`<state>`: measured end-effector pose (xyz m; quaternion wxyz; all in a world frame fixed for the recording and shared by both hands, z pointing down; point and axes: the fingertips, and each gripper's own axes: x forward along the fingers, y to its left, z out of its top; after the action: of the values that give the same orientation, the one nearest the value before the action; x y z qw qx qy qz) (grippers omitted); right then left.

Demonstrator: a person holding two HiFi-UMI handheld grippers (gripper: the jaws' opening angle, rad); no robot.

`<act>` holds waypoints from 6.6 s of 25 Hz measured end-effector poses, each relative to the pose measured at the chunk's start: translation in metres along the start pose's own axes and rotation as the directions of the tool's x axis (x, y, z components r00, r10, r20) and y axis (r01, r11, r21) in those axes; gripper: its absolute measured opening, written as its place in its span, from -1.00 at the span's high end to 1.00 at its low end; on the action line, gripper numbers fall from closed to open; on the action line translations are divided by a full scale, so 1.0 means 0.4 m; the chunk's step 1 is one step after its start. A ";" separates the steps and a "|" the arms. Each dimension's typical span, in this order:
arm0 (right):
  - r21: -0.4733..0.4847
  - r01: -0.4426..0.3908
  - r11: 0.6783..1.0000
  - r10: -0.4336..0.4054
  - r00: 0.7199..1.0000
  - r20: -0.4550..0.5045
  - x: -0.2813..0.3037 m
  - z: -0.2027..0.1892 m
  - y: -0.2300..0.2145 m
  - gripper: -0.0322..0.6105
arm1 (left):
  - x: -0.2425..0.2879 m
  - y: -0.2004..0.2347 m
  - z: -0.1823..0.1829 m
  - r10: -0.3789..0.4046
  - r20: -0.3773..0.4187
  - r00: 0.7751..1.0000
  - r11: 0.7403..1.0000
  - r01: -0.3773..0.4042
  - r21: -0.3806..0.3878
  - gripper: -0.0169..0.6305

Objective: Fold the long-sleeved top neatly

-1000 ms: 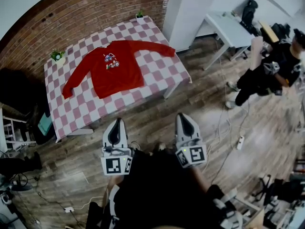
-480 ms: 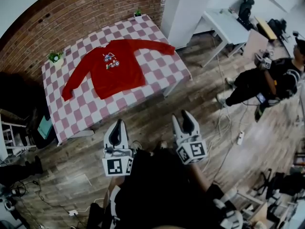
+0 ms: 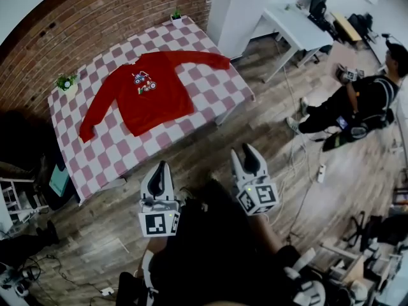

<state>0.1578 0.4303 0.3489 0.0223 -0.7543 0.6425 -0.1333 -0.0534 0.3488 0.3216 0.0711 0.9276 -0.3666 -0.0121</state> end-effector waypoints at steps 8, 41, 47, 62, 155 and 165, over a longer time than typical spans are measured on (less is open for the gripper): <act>0.007 0.006 1.000 -0.006 1.000 -0.021 0.137 0.009 -0.045 0.41 | 0.114 0.024 -0.009 -0.013 -0.018 1.000 1.000 0.013 0.007 0.91; 0.102 0.044 0.994 -0.022 0.977 -0.212 0.889 0.021 -0.604 0.42 | 0.912 0.012 0.000 0.034 -0.081 0.996 0.998 -0.029 0.064 0.91; 0.104 0.096 0.990 -0.064 0.958 -0.280 1.016 -0.048 -0.678 0.42 | 1.027 0.042 -0.048 0.001 -0.123 0.992 1.000 0.003 0.030 0.91; 0.164 0.254 0.953 -0.139 0.849 -0.510 1.232 -0.367 -0.862 0.45 | 1.227 0.134 -0.190 -0.030 -0.206 0.978 0.999 0.032 0.006 0.91; -0.483 -0.437 0.759 0.193 0.859 -0.474 1.308 -0.154 0.014 0.83 | 0.667 0.549 -0.033 0.332 -0.115 0.936 0.941 -0.337 -0.026 0.91; -0.529 -0.555 0.642 0.274 0.811 -0.517 1.272 -0.240 0.296 0.83 | 0.502 0.685 -0.035 0.369 -0.115 0.922 0.926 -0.376 -0.043 0.91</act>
<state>0.0923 -0.0731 0.5049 -0.3427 -0.4975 0.7961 -0.0367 -0.0913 0.0159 0.3799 0.1210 0.8375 -0.5315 0.0385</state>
